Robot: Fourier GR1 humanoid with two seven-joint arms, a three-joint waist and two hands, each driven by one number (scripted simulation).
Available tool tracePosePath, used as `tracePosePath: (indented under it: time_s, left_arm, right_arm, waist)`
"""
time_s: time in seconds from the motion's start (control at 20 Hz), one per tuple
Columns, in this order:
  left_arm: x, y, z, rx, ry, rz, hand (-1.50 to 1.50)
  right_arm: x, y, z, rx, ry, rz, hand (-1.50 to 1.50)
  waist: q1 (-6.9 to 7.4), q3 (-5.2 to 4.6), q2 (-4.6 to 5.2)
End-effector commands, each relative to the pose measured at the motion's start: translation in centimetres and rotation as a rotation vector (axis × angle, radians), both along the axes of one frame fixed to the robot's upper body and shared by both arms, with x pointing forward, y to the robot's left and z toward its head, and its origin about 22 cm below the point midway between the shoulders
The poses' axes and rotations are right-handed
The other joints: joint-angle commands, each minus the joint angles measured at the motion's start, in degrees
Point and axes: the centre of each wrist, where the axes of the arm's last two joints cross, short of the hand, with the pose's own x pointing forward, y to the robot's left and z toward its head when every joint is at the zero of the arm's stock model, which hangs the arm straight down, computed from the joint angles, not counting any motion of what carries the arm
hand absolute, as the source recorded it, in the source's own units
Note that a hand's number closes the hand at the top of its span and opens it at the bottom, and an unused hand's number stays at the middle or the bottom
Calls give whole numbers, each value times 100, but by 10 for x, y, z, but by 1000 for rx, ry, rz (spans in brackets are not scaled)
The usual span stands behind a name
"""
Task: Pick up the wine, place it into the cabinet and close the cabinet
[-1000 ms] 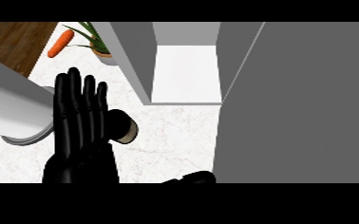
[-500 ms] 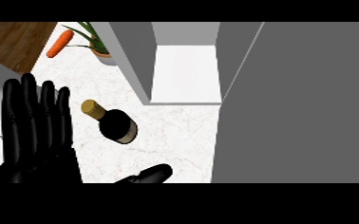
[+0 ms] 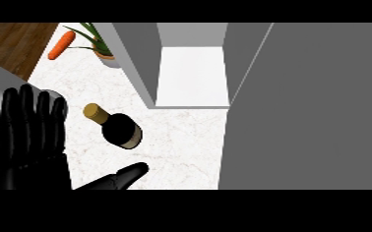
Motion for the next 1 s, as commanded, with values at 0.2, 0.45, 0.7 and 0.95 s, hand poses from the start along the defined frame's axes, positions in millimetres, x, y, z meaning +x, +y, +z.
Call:
tracePosePath:
  time_s: [0.2, 0.45, 0.7, 0.95]
  left_arm:
    - [-7, 11, -29, -45, 61, -37, -150]
    - [16, 32, -60, -31, 79, -24, -150]
    - [14, 29, -88, -2, 71, 14, -150]
    - [24, 67, -111, -2, 70, 52, -150]
  right_arm:
    - [-22, -10, 18, 28, -43, 18, -150]
    - [-40, -8, 10, 25, -39, 35, -150]
    - [-29, -7, 14, 30, -44, 32, -150]
    - [-28, -6, 24, 18, -60, 26, -150]
  waist:
    - [28, 3, -3]
    - [-19, 3, -6]
    - [20, 5, -6]
    - [25, 1, -6]
